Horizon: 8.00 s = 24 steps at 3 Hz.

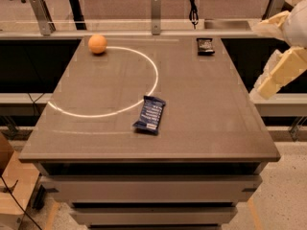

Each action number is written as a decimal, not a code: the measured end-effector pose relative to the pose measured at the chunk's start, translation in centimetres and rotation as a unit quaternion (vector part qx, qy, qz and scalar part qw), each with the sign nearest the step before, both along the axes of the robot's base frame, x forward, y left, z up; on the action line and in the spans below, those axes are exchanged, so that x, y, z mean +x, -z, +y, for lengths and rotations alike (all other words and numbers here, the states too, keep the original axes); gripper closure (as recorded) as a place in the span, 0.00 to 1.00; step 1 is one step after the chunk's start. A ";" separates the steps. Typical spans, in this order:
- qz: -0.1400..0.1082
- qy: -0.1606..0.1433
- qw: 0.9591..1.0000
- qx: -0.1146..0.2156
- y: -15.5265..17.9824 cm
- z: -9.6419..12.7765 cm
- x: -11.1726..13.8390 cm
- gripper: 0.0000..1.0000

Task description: Move rxbar chocolate near orange

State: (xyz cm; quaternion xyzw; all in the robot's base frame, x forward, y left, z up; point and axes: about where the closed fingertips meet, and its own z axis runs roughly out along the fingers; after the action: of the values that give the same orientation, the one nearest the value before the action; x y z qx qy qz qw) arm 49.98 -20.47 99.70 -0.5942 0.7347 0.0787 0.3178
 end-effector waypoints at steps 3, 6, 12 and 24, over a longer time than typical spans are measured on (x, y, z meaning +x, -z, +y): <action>-0.040 0.056 0.980 0.187 2.3 0.1 7.5 0.00; -0.033 0.089 0.958 0.270 5.8 -1.9 16.2 0.00; -0.086 0.278 0.907 0.306 12.8 -0.1 31.8 0.00; -0.127 0.258 0.891 0.351 10.3 5.7 35.7 1.00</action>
Offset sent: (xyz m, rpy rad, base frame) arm 0.0836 -0.0041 -0.0223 0.4399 -0.1010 -0.1296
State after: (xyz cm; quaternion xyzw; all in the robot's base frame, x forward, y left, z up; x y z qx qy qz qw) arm 85.71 -14.78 89.39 -0.2381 0.7401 0.1709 0.6053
